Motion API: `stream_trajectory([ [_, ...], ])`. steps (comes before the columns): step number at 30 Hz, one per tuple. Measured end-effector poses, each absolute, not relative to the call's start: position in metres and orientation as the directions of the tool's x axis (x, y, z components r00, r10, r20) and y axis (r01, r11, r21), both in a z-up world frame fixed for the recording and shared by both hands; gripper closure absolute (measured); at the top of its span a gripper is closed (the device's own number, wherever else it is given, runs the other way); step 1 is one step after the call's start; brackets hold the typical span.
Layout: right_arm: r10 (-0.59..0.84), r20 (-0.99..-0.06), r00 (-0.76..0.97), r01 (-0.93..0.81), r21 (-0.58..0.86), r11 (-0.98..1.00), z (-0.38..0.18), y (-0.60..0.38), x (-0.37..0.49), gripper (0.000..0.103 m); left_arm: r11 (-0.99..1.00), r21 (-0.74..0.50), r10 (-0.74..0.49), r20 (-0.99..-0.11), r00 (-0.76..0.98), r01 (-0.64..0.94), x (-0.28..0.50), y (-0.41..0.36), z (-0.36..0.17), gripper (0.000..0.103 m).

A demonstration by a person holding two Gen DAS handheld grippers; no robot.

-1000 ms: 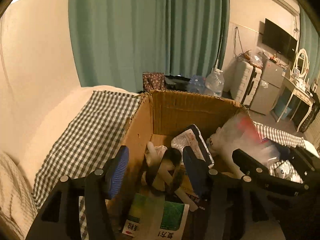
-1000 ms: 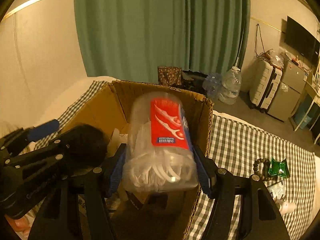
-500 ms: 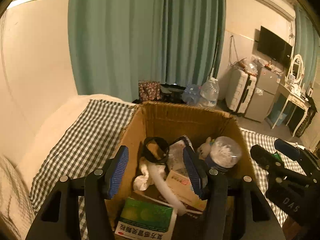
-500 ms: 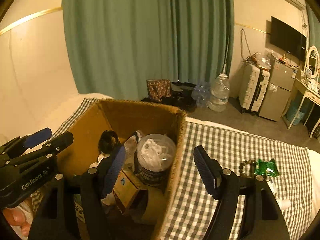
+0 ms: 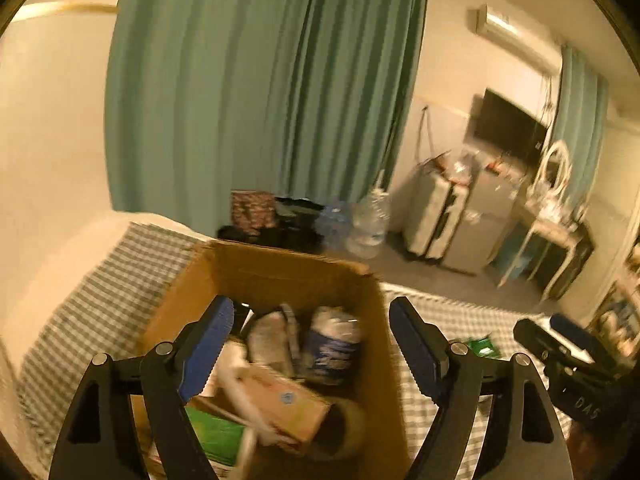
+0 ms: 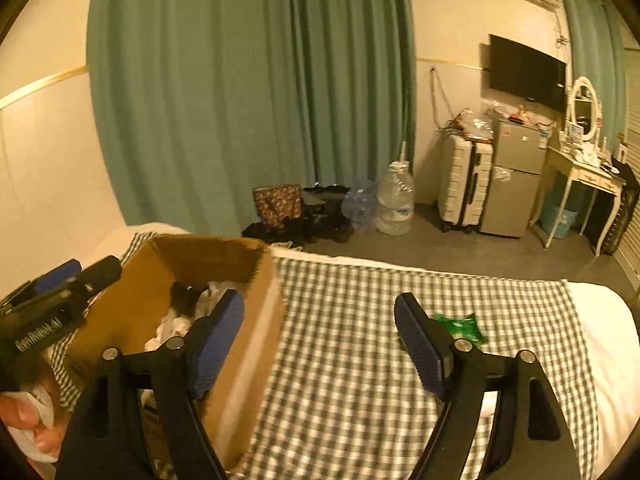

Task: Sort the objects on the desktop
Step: 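Move both open tools back over the remaining items on the bed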

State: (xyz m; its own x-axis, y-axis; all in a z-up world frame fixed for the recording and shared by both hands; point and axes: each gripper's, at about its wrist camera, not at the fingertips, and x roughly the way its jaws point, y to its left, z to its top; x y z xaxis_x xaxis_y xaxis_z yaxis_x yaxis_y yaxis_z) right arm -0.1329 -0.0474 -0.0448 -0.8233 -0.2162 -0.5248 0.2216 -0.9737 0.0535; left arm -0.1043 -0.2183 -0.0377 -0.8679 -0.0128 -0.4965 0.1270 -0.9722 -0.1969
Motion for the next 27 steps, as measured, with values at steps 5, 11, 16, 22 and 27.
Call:
stream_trajectory([
  [5, -0.191, -0.506, -0.841, 0.173, 0.082, -0.981, -0.037, -0.009, -0.125, 0.016, -0.967, -0.214, -0.024, -0.464, -0.886, 0.138, -0.104, -0.203, -0.036, 0.004],
  [11, -0.163, -0.487, -0.858, 0.129, 0.103, -0.986, -0.028, 0.028, -0.122, 0.013, -0.979, -0.156, -0.054, -0.417, -0.907, 0.13, -0.101, -0.175, -0.034, 0.001],
  [16, -0.12, -0.466, -0.877, 0.086, 0.093, -0.992, -0.026, 0.056, -0.117, 0.01, -0.991, -0.072, -0.072, -0.42, -0.905, 0.113, -0.106, -0.144, -0.04, 0.0],
  [22, -0.087, -0.483, -0.871, 0.054, 0.081, -0.995, -0.033, 0.085, -0.121, 0.009, -0.994, -0.036, -0.075, -0.421, -0.904, 0.099, -0.116, -0.117, -0.046, 0.0],
  [27, -0.05, -0.502, -0.863, 0.024, 0.057, -0.998, -0.047, 0.109, -0.124, 0.006, -0.995, -0.014, -0.083, -0.384, -0.919, 0.096, -0.118, -0.097, -0.048, 0.0],
])
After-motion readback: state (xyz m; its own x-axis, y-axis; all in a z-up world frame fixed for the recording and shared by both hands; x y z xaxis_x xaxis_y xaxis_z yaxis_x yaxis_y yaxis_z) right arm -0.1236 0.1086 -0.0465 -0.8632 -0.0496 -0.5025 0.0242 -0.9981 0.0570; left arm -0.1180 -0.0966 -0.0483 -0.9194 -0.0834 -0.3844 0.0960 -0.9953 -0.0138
